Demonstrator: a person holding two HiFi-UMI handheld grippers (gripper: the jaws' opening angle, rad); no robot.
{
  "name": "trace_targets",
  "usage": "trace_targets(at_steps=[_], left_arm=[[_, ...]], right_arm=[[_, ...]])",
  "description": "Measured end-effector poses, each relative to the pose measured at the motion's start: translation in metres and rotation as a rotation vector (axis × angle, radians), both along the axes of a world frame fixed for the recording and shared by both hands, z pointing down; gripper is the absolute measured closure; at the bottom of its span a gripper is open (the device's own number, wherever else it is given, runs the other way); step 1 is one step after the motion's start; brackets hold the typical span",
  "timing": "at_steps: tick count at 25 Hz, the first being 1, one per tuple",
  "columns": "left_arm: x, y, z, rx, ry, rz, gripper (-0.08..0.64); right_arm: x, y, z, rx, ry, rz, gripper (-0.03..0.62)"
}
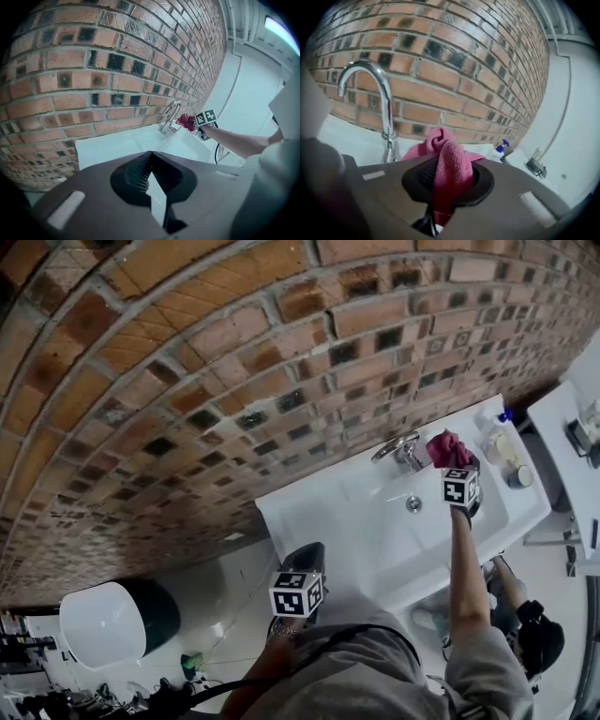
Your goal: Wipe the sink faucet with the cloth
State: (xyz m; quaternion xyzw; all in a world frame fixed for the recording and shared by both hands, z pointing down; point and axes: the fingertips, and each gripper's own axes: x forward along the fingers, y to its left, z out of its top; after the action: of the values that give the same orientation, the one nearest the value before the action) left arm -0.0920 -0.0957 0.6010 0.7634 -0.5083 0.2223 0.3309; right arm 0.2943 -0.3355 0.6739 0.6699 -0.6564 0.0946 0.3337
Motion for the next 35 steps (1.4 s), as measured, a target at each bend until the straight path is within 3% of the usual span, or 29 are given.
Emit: trace_targets(at_steps=[2, 4, 8, 10, 13, 15, 19, 23, 25, 28, 30, 32, 35], left_arm=[[0.006, 0.001, -0.001, 0.004, 0.003, 0.012, 0.548], [0.012, 0.002, -0.002, 0.005, 0.003, 0.025, 0.548], [0.016, 0.001, -0.003, 0.003, -0.001, 0.034, 0.548], [0.017, 0.001, -0.002, 0.001, -0.003, 0.035, 0.548], [0.022, 0.001, -0.002, -0.001, 0.000, 0.045, 0.548], [0.023, -0.001, -0.002, 0.002, -0.001, 0.050, 0.548], [0.023, -0.004, -0.003, 0.007, -0.002, 0.051, 0.548], [0.020, 0.000, -0.004, 0.005, -0.005, 0.044, 0.548], [0.017, 0.002, -0.006, 0.010, -0.004, 0.038, 0.548], [0.008, 0.003, -0.009, 0.018, -0.009, 0.021, 0.548], [0.003, 0.004, -0.010, 0.019, -0.010, 0.011, 0.548], [0.002, 0.007, -0.011, 0.021, -0.007, 0.007, 0.548], [0.001, 0.009, -0.012, 0.023, -0.001, 0.005, 0.548]], right_arm=[[0.004, 0.003, 0.024, -0.073, -0.046, -0.015, 0.549], [-0.021, 0.012, 0.047, -0.114, -0.105, -0.073, 0.549], [-0.062, 0.028, 0.068, -0.106, -0.282, 0.002, 0.552], [-0.082, 0.037, 0.079, -0.133, -0.316, -0.007, 0.552], [-0.115, 0.054, 0.077, -0.175, -0.323, -0.201, 0.552], [-0.127, 0.058, 0.059, -0.146, -0.347, -0.324, 0.552], [-0.095, 0.028, 0.022, -0.028, -0.393, -0.201, 0.552], [-0.100, 0.004, 0.033, -0.056, -0.255, -0.165, 0.551], [-0.099, -0.004, 0.034, -0.066, -0.236, -0.099, 0.549], [-0.101, -0.022, 0.028, -0.038, -0.378, -0.021, 0.549], [-0.102, -0.035, 0.024, -0.005, -0.552, -0.023, 0.555], [-0.101, -0.040, 0.006, 0.064, -0.768, -0.074, 0.555], [-0.099, -0.030, -0.049, 0.221, -1.020, -0.207, 0.555]])
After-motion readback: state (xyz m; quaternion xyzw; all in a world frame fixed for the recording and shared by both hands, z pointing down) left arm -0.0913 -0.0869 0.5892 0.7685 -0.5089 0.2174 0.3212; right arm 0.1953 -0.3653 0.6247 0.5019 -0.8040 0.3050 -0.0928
